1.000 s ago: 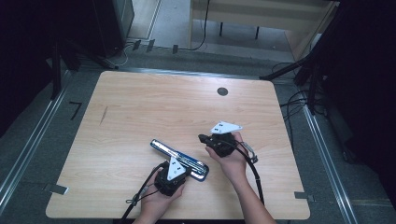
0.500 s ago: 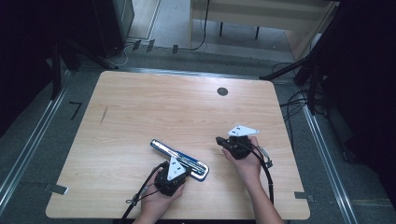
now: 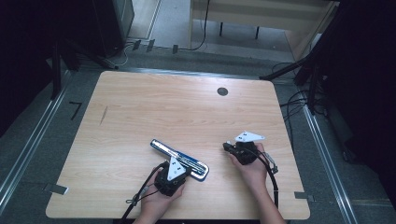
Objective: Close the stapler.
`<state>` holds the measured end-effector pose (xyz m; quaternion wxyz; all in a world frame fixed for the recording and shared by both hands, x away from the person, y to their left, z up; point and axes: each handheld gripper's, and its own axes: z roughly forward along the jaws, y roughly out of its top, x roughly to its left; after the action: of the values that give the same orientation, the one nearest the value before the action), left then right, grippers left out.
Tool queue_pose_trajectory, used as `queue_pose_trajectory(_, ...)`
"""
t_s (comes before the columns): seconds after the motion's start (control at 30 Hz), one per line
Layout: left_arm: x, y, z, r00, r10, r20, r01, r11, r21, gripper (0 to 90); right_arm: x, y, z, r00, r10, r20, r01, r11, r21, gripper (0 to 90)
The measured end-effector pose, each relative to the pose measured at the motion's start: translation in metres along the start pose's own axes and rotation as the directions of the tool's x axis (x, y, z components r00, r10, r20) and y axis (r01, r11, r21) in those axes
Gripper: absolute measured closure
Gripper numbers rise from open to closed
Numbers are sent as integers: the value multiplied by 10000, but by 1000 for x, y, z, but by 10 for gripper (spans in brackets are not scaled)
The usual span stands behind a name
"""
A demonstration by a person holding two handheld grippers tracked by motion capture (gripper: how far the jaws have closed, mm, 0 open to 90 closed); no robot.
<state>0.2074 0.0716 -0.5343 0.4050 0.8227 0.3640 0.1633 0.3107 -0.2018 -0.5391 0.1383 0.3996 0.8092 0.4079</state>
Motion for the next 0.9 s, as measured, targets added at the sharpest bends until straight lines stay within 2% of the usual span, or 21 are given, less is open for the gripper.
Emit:
queue_pose_trajectory(0.2,0,0,0,10000,-4,5,4,10000,-4,900,-4,-8,-1,9998,191,47,-191,9998,64,900)
queue_pose_trajectory(0.47,0,0,0,10000,-3,1,3,10000,0,900,-14,-12,-14,9981,559,246,-551,9979,-332,900)
queue_pose_trajectory(0.57,0,0,0,10000,0,1,0,10000,0,900,-17,-8,-19,9981,354,512,-327,9980,-533,900)
queue_pose_trajectory(0.6,0,0,0,10000,2,1,-2,10000,0,900,-19,-7,-21,9982,299,522,-266,9976,-636,839)
queue_pose_trajectory(0.67,0,0,0,10000,-2,9,2,10000,-9,900,-21,-6,-22,9985,227,501,-189,9971,-742,820)
queue_pose_trajectory(0.73,0,0,0,10000,6,1,-6,10000,8,900,-27,-8,-23,9995,245,174,-228,9958,-881,785)
queue_pose_trajectory(0.9,0,0,0,10000,2,4,-2,10000,-12,900,-29,-13,-19,9998,-83,-194,75,9991,-407,770)
